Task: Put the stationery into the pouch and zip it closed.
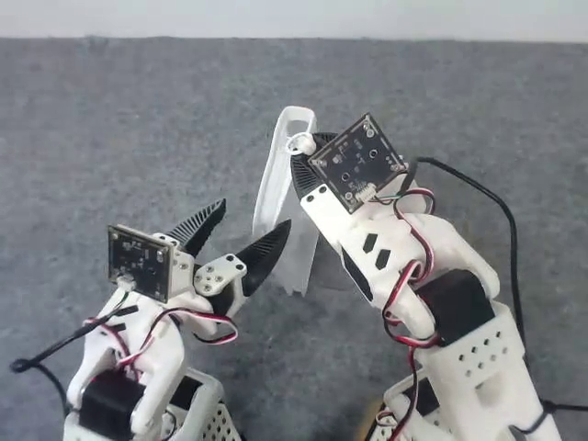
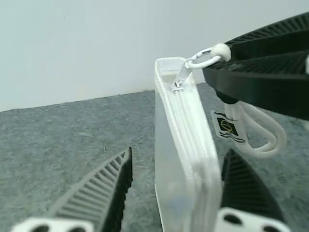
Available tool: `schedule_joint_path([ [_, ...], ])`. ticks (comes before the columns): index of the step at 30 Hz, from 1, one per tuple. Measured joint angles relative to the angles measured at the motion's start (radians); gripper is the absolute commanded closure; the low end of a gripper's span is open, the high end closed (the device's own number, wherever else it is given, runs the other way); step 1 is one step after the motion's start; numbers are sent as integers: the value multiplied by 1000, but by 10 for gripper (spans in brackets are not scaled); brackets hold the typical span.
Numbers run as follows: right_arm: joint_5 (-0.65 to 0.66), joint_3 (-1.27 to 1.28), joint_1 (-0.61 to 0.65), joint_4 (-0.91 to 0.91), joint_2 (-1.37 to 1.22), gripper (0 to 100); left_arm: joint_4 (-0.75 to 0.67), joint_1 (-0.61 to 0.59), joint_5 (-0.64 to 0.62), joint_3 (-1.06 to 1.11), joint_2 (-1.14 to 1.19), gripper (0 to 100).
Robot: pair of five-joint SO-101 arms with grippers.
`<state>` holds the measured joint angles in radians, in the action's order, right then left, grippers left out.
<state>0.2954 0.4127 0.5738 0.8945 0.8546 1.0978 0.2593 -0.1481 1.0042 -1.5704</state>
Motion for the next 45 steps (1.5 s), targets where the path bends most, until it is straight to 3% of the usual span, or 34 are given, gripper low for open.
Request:
schedule_joint_path([
  [10, 0, 0, 0, 0, 0, 991, 0, 15, 44, 15, 0, 793],
  [15, 0, 0, 0, 0, 0, 991, -78, 58, 49, 101, 0, 802],
  [23, 0, 0, 0, 0, 0, 991, -143, 64, 46, 141, 2, 994],
  [32, 0, 97, -60, -164, -2, 991, -143, 69, 180, 141, 2, 991],
  [45, -66, 163, -157, -400, -109, 991, -144, 69, 238, 141, 3, 991],
])
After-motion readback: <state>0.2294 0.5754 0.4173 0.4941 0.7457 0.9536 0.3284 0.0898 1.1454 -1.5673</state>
